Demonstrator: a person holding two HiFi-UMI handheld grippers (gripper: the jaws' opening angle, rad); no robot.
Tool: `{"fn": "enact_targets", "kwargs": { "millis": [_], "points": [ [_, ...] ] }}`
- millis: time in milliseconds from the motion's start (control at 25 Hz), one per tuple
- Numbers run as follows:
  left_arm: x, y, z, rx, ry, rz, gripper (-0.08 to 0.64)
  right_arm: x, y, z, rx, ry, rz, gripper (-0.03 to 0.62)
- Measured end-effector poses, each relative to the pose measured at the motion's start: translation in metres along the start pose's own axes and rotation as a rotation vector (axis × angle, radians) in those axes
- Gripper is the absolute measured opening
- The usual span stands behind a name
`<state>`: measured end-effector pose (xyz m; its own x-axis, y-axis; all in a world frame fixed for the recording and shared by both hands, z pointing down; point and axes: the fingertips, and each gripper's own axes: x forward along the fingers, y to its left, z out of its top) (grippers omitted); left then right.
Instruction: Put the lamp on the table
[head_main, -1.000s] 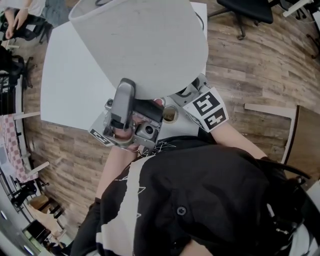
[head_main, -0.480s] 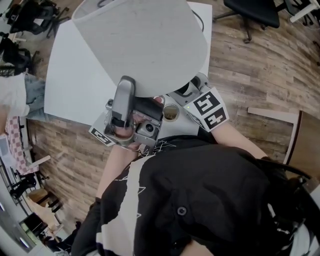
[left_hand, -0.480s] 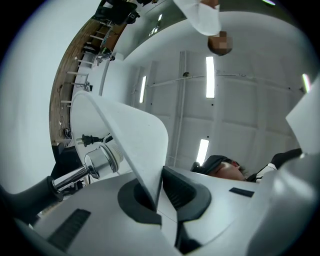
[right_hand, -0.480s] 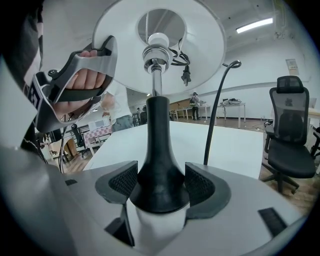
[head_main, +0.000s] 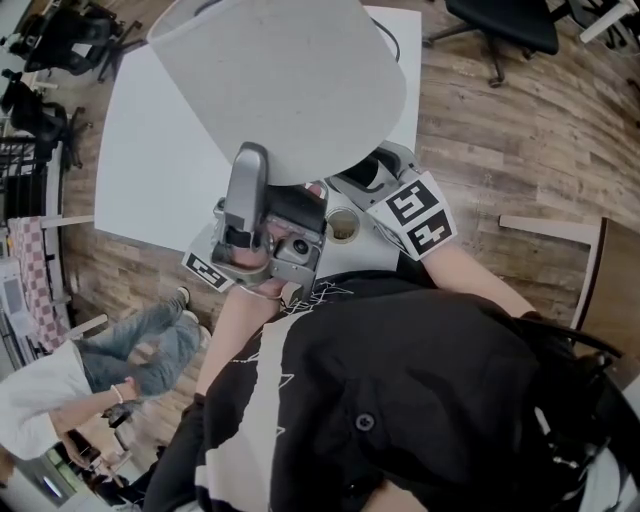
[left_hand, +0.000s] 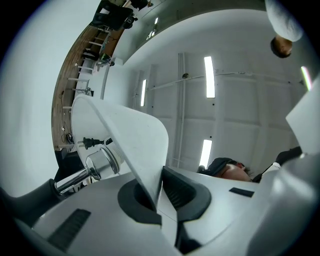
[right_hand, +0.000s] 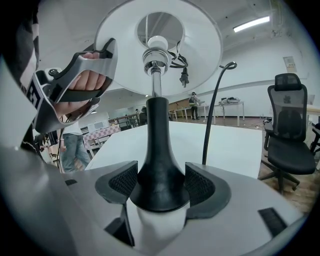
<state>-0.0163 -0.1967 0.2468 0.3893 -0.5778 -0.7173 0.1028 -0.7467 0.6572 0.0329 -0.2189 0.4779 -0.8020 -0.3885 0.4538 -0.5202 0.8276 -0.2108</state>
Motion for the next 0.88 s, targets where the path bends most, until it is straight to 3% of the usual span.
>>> {"fn": "enact_targets", "kwargs": {
  "millis": [880],
  "points": [
    [-0.004, -0.006, -0.02, 0.073, -0.004, 0.048, 0.015, -0.001, -0.001, -0.006, -0.036, 0.007, 0.028, 0.299]
  ]
}}
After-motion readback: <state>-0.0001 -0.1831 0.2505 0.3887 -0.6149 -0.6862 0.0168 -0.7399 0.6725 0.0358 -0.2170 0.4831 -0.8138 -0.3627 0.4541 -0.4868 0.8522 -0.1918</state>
